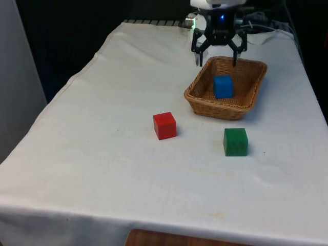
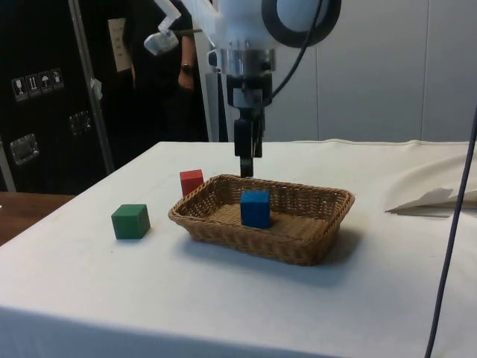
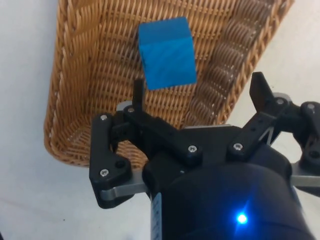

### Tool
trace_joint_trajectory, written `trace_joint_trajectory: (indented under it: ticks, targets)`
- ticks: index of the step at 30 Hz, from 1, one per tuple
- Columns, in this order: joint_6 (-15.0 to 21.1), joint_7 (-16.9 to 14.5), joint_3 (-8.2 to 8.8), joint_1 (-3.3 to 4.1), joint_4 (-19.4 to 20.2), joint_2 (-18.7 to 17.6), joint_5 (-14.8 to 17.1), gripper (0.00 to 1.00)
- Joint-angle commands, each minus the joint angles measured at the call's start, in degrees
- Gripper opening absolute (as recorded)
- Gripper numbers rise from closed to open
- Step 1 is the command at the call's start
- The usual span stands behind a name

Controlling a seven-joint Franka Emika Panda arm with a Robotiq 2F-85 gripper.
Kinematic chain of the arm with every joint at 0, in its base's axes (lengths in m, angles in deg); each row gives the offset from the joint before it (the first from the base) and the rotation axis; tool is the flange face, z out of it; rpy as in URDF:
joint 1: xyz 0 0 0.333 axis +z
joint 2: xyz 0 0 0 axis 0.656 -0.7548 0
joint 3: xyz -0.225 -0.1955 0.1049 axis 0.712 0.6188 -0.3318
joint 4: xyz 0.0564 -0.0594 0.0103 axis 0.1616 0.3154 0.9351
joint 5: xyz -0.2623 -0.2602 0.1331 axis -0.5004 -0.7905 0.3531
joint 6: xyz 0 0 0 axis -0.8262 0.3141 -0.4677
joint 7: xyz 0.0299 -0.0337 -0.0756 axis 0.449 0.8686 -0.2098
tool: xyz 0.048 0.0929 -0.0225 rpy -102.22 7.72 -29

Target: Pick up the blue cube and place it into the basket.

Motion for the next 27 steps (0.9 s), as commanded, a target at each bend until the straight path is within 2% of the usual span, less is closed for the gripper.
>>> trace_joint_trajectory:
  ticks: [1, 5, 6, 7, 15, 16, 20, 24, 27]
  targets:
    - [-1.0, -0.7, -0.06, -0.06, -0.2, 0.6, 1.1, 1.0]
    - [-3.6, -0.5, 0.63, -0.11, -1.2, 2.6, 0.7, 1.0]
    - [-2.6, 0.0, 0.57, 0.0, -0.9, 2.2, 0.1, 1.0]
    - [-4.0, -0.5, 0.74, -0.11, -1.4, 2.9, 0.7, 1.0]
    - [-8.1, -0.9, 2.46, -0.23, -3.8, 5.2, 0.5, 1.0]
    - [-7.4, -0.5, 2.35, -0.11, -3.6, 4.9, 0.1, 1.0]
    - [-10.0, -1.3, 3.61, -0.23, -5.0, 6.0, 0.5, 1.0]
    - [-10.3, -1.1, 4.24, -0.11, -5.6, 6.2, 0.1, 1.0]
    - [-12.0, -2.1, 5.33, -0.29, -6.6, 6.8, 0.4, 1.0]
